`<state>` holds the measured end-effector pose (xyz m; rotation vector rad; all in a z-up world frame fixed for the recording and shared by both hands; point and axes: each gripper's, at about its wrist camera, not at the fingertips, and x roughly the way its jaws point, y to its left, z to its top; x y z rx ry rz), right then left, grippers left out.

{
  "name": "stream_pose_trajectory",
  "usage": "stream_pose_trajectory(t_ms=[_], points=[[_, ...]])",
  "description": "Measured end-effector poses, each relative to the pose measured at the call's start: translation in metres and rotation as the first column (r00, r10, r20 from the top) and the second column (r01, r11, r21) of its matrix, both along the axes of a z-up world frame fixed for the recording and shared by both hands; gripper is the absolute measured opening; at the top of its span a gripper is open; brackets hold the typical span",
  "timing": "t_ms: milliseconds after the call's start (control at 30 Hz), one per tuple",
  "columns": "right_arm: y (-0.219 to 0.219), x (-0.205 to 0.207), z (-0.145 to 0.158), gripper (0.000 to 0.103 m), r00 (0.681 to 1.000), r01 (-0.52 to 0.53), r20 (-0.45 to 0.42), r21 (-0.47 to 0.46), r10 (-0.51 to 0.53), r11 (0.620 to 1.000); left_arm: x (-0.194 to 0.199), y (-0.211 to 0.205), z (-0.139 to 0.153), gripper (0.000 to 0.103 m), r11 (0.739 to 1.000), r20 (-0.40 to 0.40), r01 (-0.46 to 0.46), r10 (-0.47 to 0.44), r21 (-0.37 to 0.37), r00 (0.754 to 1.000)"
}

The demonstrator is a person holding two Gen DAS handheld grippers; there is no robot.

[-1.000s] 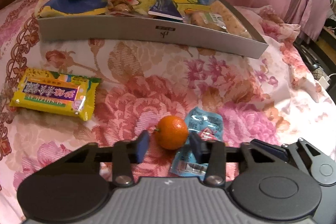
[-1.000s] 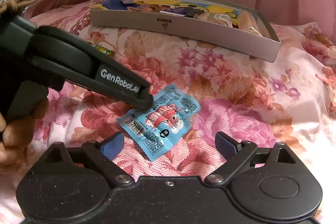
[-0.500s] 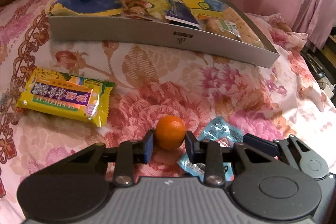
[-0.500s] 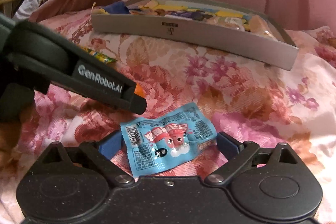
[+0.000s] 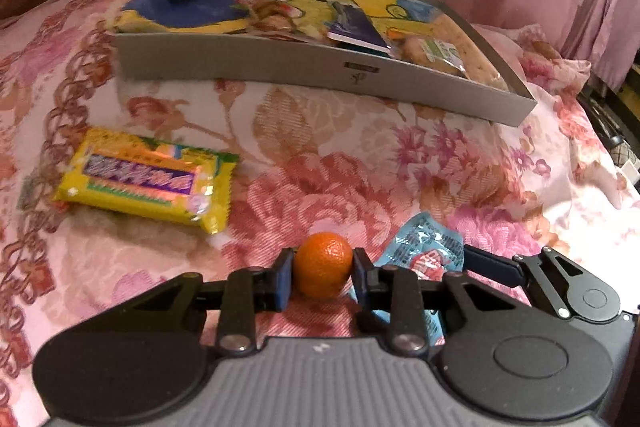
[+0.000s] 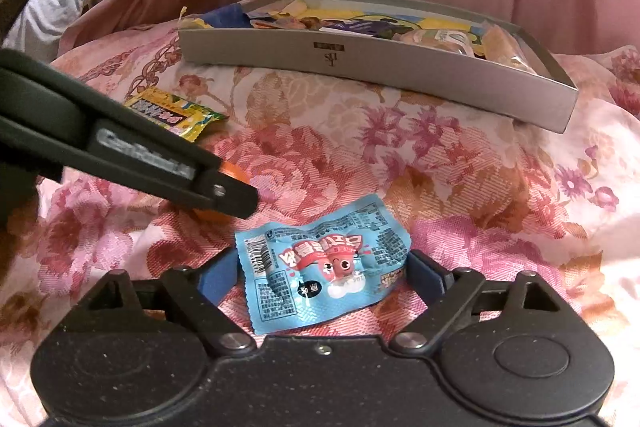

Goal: Organize snacks
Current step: 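Grasp the orange with the left gripper while the right gripper grasps the blue candy pack, then carry the orange and blue candy pack over the grey tray with both grippers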

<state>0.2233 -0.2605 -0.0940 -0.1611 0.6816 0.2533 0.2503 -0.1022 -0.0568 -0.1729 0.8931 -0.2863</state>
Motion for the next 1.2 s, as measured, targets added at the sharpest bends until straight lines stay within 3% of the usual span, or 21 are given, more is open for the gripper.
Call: stream_pose_trajectory(t_ms=[400,667,900,1200], points=[[0.019,-0.020,0.006,0.087,1.000,0.011,-0.006,-0.032,-0.011,0.999,-0.041,0.034,0.012,0.033,0.997,0.019,-0.078,0.078,-0.022,0.997],[0.045,-0.048,0.014,0.087,0.981,-0.008,0.188,-0.243,0.055,0.970,-0.054,0.046,0.029,0.033,0.994,0.062,-0.108,0.109,-0.023,0.992],[0.039,-0.055,0.035,0.087,0.941,0.054,0.339,-0.195,0.015,0.979,-0.046,0.050,0.051,0.033,0.993,0.119,-0.116,0.116,-0.012,0.986],[0.028,-0.033,0.057,0.087,0.877,0.098,0.478,-0.095,-0.041,0.991,0.009,0.046,0.085,0.033,0.986,0.226,-0.159,0.164,-0.039,0.960]])
